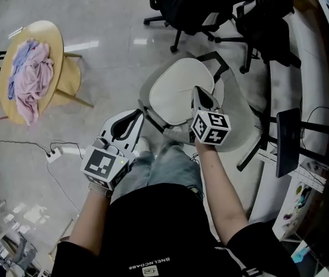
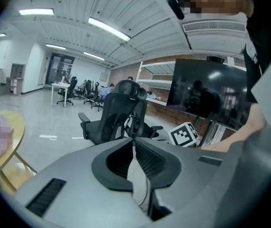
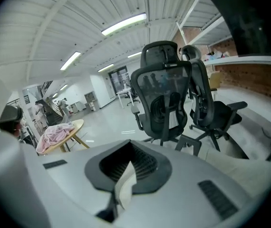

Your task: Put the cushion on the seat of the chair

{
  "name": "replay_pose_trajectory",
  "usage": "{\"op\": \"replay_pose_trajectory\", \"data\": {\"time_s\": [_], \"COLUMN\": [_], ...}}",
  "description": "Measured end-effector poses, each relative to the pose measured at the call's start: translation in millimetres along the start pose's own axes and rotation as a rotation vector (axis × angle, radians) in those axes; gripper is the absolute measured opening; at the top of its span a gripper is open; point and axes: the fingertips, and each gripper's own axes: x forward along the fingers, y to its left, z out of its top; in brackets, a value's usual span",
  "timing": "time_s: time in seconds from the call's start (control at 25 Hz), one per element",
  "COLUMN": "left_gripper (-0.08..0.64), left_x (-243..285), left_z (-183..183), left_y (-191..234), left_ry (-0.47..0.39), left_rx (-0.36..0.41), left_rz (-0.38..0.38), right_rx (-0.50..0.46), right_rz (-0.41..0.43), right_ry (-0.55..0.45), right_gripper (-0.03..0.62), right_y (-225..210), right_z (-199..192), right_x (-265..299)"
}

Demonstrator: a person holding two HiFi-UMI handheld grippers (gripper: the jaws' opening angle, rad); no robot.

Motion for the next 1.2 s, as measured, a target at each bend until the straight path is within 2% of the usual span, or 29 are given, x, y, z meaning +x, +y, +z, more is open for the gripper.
{"op": "replay_pose_trajectory", "data": {"time_s": [0.28, 0.76, 1.2], "left_gripper": [0.014, 0.014, 0.014], "left_x": [10.8, 32.3, 31.1], "left_z": [22.5, 86.5, 150.9], "left_y": [-20.2, -61.0, -93.9], "left_ry": [-0.028, -0.120, -0.226], "left_rx": [0.032, 0.101, 0.189], "left_rz": [-0.065, -0.185, -0.227], "right_rx": [-0.051, -0.138, -0.184], "right_rz": [0.035, 0.100, 0.149], "right_ry": [-0.130, -0.308, -0.428], "right_gripper": [0.006, 0.006, 0.006], "right_y": [17.5, 44.3, 60.9], "right_z": [59.8, 145.6, 199.8], "right_x": [-49.6, -123.9, -169.5]}}
